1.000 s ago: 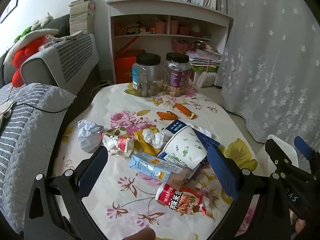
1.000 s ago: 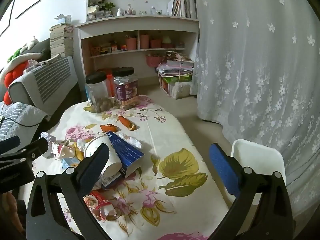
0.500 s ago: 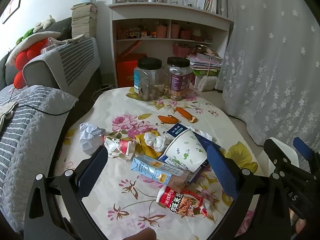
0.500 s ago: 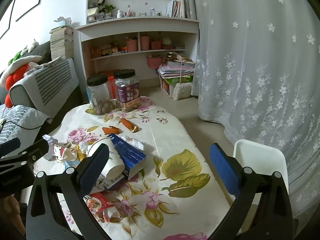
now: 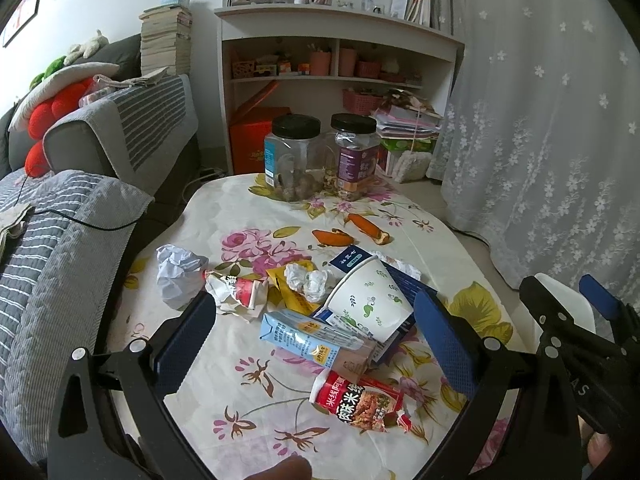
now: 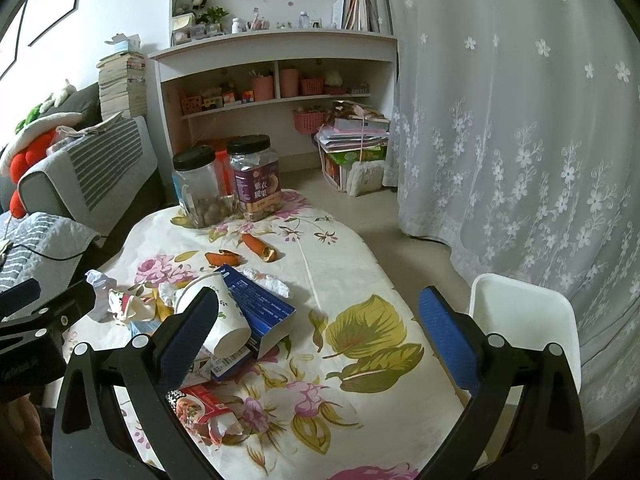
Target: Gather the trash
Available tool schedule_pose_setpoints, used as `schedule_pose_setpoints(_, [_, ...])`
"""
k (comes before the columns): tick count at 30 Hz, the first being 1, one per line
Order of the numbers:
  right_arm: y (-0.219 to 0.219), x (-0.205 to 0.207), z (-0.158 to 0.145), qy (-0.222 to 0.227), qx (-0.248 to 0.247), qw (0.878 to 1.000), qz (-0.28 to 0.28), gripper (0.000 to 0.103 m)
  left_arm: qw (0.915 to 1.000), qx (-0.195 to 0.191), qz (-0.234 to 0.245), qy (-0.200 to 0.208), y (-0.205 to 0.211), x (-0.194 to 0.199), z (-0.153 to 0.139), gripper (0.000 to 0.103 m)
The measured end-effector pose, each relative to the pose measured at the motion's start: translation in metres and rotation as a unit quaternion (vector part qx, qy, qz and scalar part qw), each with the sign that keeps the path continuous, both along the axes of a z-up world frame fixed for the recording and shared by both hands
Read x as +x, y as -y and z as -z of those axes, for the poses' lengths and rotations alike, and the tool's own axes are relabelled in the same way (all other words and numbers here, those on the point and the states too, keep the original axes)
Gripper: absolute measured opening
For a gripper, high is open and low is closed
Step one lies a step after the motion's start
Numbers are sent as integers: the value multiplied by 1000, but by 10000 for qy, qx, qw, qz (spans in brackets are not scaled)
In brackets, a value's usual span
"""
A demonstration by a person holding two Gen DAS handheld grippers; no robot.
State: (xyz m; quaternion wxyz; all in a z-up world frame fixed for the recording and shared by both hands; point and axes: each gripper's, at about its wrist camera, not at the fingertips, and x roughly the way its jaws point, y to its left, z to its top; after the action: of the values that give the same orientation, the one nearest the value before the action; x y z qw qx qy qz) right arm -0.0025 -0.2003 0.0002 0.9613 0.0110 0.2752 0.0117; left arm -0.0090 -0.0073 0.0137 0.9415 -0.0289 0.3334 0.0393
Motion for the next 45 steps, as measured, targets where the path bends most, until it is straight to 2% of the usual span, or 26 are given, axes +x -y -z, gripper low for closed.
schedule_pose_setpoints(45, [4, 3, 7, -204, 146, 9997, 23, 96, 9999, -69, -7, -90, -4, -3, 14, 96])
